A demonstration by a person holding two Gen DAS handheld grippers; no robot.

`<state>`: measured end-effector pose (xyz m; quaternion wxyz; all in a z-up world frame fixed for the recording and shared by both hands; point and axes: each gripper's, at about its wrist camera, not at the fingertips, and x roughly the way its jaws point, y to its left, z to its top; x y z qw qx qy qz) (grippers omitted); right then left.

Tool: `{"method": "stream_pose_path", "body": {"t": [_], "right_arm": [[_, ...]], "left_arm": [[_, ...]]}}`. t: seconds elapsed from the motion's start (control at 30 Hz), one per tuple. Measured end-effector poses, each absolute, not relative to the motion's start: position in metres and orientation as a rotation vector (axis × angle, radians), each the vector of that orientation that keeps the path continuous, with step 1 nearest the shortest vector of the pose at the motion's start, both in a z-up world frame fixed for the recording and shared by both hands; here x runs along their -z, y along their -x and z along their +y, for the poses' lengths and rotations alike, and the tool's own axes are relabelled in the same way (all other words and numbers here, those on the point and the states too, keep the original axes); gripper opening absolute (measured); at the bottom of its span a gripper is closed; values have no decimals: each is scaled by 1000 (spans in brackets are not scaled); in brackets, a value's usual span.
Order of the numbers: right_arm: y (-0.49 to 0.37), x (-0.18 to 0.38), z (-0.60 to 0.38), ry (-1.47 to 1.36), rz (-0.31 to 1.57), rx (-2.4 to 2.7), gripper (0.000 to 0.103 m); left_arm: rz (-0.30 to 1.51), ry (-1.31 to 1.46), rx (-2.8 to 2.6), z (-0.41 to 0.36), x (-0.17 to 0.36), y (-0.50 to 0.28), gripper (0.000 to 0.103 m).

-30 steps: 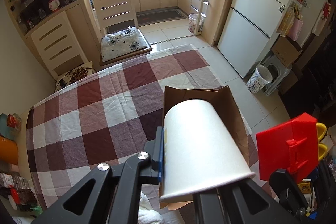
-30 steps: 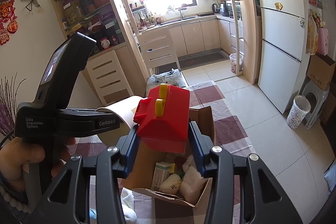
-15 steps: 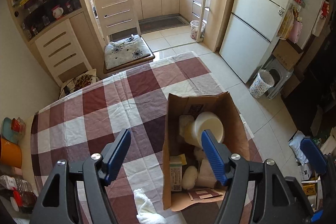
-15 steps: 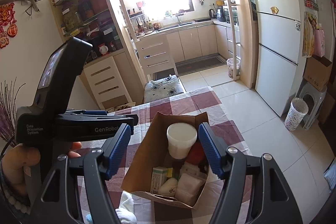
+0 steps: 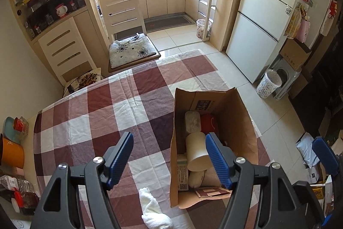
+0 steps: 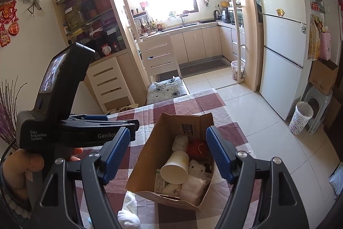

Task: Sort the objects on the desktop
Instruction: 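Withdraw both open tools from the box toward the white towel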

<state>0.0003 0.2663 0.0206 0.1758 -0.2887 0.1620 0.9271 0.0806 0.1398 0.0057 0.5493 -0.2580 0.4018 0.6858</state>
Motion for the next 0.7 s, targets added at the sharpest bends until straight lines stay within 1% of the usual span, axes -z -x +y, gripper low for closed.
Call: {"method": "stream_pose_path", "body": {"t": [0.5, 0.7], "right_arm": [[-6, -19, 259, 851, 466, -2614, 75], [-9, -17, 258, 860, 474, -2606, 77]], "left_arm": [[974, 634, -1627, 127, -2, -74, 72], [992, 647, -1624, 123, 3, -74, 72]]}}
